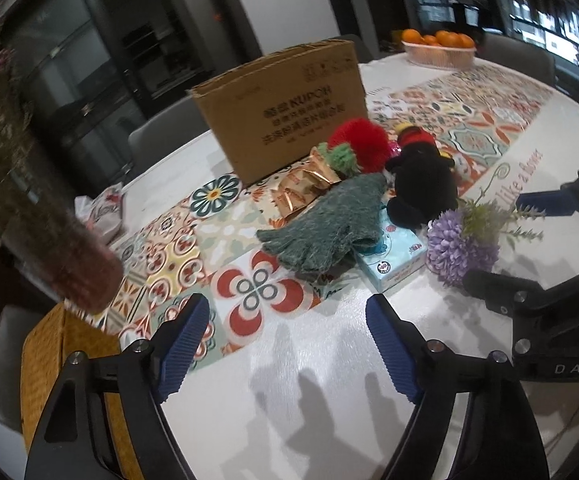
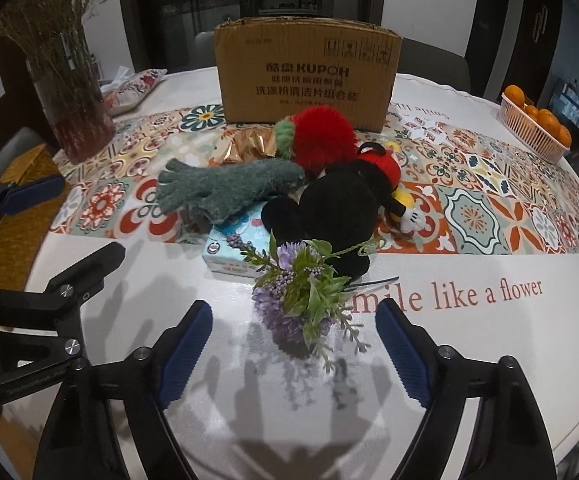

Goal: Organize soft objects
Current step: 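Close the left gripper on the green glove while the right approaches the flower sprig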

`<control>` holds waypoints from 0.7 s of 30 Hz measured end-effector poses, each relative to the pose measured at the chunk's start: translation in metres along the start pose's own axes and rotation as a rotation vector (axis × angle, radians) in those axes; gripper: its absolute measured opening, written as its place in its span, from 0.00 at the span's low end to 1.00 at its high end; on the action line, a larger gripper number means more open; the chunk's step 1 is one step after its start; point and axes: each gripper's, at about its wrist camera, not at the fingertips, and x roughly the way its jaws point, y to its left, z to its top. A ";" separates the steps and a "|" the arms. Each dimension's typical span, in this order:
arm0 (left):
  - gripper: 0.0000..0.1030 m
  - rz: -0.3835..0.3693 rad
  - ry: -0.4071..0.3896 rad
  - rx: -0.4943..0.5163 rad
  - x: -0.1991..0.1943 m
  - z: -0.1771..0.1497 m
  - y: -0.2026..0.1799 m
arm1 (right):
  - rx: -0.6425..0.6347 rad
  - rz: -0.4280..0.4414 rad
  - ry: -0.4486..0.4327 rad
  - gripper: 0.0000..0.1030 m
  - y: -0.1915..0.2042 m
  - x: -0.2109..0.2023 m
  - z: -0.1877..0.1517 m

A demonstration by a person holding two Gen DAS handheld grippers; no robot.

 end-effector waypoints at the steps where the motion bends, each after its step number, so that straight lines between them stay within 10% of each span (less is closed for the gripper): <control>1: 0.77 -0.003 -0.003 0.015 0.004 0.001 -0.001 | -0.012 -0.013 -0.008 0.79 0.002 0.002 0.000; 21: 0.39 -0.038 -0.064 0.270 0.063 0.014 -0.025 | -0.034 -0.050 0.012 0.57 0.005 0.028 0.010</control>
